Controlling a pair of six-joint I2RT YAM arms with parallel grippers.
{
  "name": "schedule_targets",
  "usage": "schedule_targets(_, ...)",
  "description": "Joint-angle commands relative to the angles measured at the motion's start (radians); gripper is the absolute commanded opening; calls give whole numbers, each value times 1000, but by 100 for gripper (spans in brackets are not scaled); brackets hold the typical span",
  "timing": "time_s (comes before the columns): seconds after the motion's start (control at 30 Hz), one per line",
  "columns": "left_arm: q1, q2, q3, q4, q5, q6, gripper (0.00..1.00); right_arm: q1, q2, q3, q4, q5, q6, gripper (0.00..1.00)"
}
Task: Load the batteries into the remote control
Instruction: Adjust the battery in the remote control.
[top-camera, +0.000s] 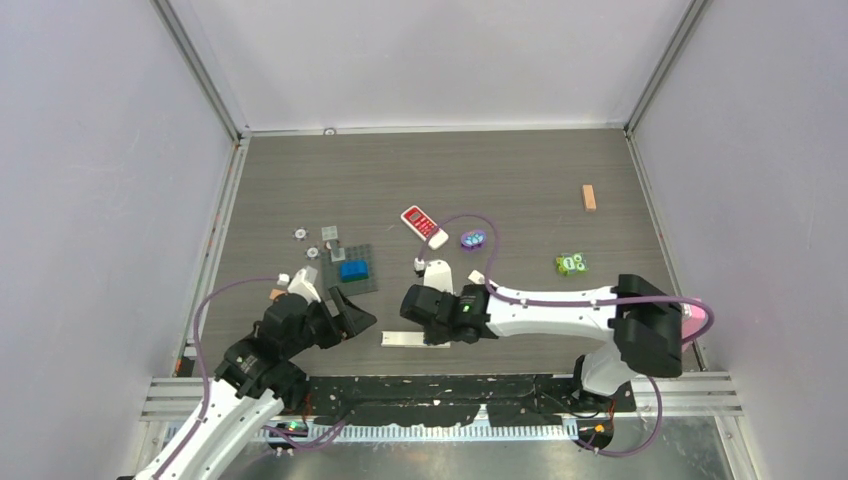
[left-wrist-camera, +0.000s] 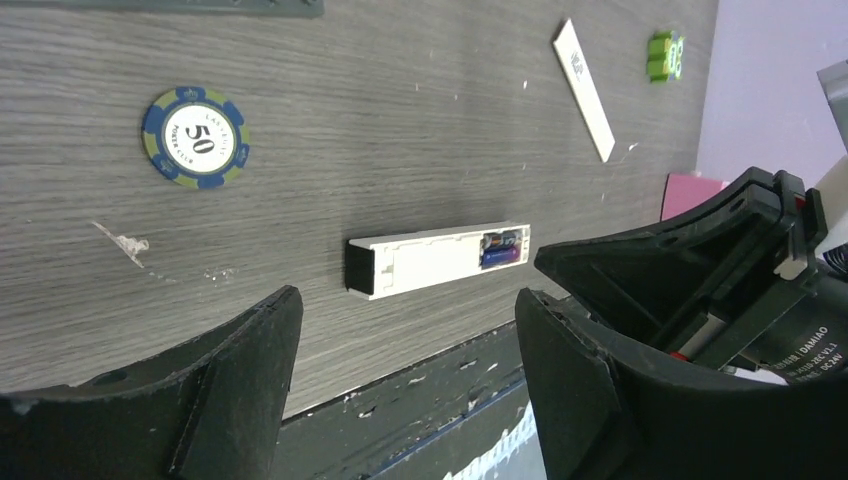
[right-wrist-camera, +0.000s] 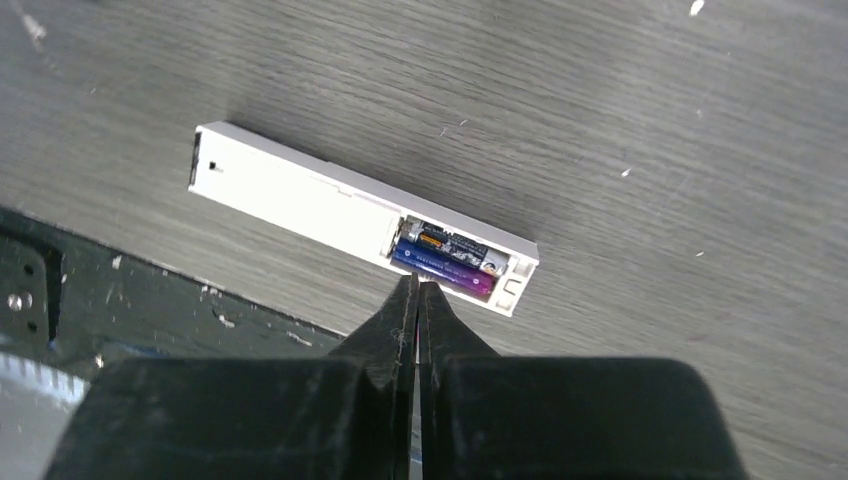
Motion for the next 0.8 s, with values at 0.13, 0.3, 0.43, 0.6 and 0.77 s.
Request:
schedule_targets(0.13,1,-20,-65,104,64,-15,78,45,93,75,-84,167,352,5)
schedule_targets(0.3,0,-14,-82,124,72,-16,78,46,121,88,-110,190,377,5)
schedule_targets(0.43,1,-7,-89,136,75,-17,79,46,147,106,-128,200,374,5)
schedule_targets(0.6,0,-13,-95,147,76,-22,80,46,176,107,-145,196,388,5)
schedule_targets(0.77,0,-21,-105,151,76,-27,80,46,183,79,-137,174,405,5)
